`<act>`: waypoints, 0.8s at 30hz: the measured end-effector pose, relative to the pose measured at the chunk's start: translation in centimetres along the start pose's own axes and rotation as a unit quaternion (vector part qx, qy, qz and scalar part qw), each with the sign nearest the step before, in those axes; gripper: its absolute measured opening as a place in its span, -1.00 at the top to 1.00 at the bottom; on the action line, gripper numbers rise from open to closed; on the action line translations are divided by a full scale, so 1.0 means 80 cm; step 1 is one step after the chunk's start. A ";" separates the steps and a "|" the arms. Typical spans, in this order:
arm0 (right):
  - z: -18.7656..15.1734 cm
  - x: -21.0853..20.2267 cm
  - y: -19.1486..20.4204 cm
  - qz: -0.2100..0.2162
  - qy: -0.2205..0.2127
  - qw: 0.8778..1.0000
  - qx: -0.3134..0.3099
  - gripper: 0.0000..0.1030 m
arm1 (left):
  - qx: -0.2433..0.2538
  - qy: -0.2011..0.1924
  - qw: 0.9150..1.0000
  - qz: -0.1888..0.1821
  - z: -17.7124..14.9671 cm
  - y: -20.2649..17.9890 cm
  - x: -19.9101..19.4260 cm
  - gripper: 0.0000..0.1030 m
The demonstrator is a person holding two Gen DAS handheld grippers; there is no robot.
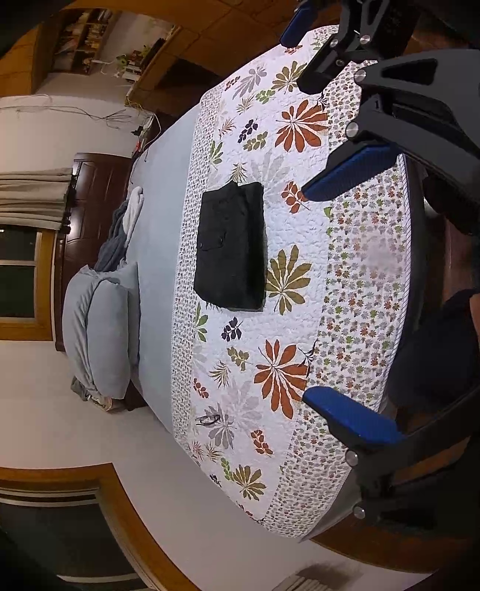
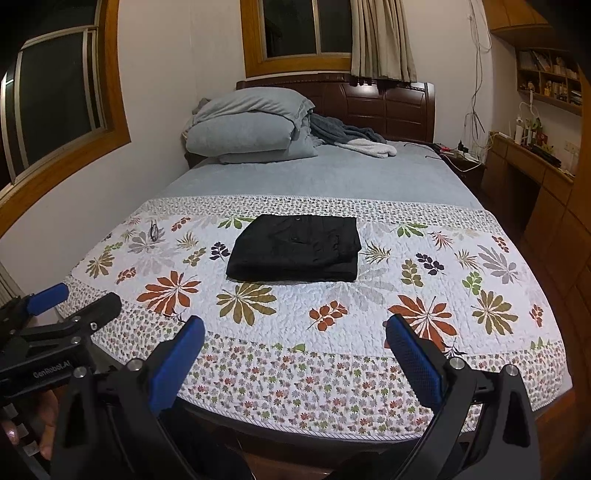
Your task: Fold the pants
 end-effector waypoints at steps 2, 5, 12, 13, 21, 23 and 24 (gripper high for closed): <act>0.000 0.002 -0.001 0.000 0.003 1.000 0.000 -0.93 | 0.000 0.004 1.000 -0.003 -0.001 -0.001 0.001 -0.94; -0.003 0.002 0.001 0.000 0.004 1.000 0.000 -0.93 | 0.001 0.004 1.000 -0.004 -0.001 -0.002 0.002 -0.94; -0.005 0.001 -0.001 -0.001 0.004 1.000 0.002 -0.93 | 0.003 -0.002 1.000 -0.003 -0.001 -0.005 0.002 -0.94; -0.005 0.002 0.000 -0.001 0.004 1.000 0.001 -0.93 | 0.003 -0.005 1.000 -0.004 0.000 -0.005 0.001 -0.94; -0.005 0.002 -0.001 -0.001 0.005 1.000 0.002 -0.93 | 0.002 -0.019 1.000 0.002 0.002 -0.004 -0.003 -0.91; -0.005 0.001 -0.002 -0.002 0.004 1.000 0.004 -0.93 | 0.006 -0.018 1.000 -0.001 0.003 -0.006 -0.004 -0.94; -0.005 0.000 -0.002 -0.002 0.004 1.000 0.005 -0.93 | 0.007 -0.016 1.000 -0.003 0.003 -0.006 -0.004 -0.94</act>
Point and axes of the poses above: each gripper's, at about its wrist camera, not at the fingertips, and x roughly the way its jaws point, y to its left, z to its top, the point moved 7 cm from there along x, roughly the way its jaws point, and after that the axes turned 12 degrees about y, right-handed, at the moved point
